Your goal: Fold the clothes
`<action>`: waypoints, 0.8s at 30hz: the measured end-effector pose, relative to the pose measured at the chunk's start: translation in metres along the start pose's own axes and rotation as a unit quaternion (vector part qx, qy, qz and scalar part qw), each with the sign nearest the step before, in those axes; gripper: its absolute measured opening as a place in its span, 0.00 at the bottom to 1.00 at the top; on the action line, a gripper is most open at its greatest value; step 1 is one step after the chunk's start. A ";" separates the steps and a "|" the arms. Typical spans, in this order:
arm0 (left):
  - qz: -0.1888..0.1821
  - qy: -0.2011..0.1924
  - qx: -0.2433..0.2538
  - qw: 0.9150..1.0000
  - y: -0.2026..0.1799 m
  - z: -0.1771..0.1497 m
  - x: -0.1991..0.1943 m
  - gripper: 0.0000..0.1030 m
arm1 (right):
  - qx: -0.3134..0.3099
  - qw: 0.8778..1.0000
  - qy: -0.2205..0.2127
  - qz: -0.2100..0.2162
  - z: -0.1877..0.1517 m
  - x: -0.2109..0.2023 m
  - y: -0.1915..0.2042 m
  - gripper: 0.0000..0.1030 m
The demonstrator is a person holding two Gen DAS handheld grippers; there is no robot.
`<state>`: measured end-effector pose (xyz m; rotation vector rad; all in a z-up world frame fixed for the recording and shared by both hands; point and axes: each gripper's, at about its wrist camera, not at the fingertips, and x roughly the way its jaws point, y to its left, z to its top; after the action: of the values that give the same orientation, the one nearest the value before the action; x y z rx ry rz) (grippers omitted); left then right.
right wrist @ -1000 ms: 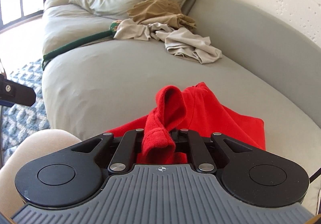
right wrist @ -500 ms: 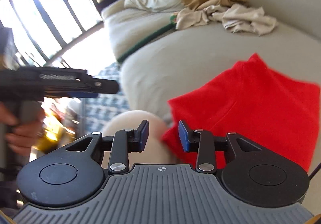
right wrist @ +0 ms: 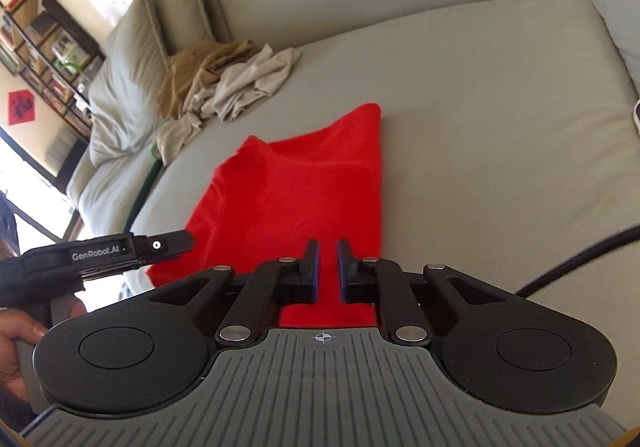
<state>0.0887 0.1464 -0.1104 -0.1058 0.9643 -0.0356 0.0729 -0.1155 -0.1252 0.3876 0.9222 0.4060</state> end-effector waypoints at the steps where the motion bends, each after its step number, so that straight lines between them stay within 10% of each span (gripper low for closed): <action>1: 0.037 0.014 0.019 0.999 0.000 -0.002 0.008 0.13 | -0.012 1.000 0.010 -0.002 0.000 0.010 0.002 0.14; 5: 0.100 0.034 -0.002 0.994 0.029 -0.004 0.012 0.14 | -0.075 0.995 0.058 -0.016 0.003 0.037 0.016 0.14; 11: -0.023 -0.030 -0.044 0.998 0.037 0.027 -0.024 0.16 | -0.048 0.998 -0.015 0.024 0.033 0.014 -0.001 0.18; 16: -0.125 -0.028 -0.034 0.991 -0.006 0.063 0.029 0.22 | 0.038 0.995 0.022 0.085 0.066 0.068 -0.031 0.18; 21: -0.033 -0.005 -0.084 0.996 0.011 0.059 0.081 0.10 | 0.103 0.973 0.097 0.184 0.082 0.129 -0.044 0.18; 24: -0.056 -0.029 -0.144 0.988 0.037 0.049 0.083 0.12 | 0.104 0.974 0.124 0.159 0.090 0.166 -0.050 0.00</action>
<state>0.1749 0.1799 -0.1543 -0.4248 0.9005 0.0034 0.2449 -0.0895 -0.2138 0.6940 1.1543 0.6643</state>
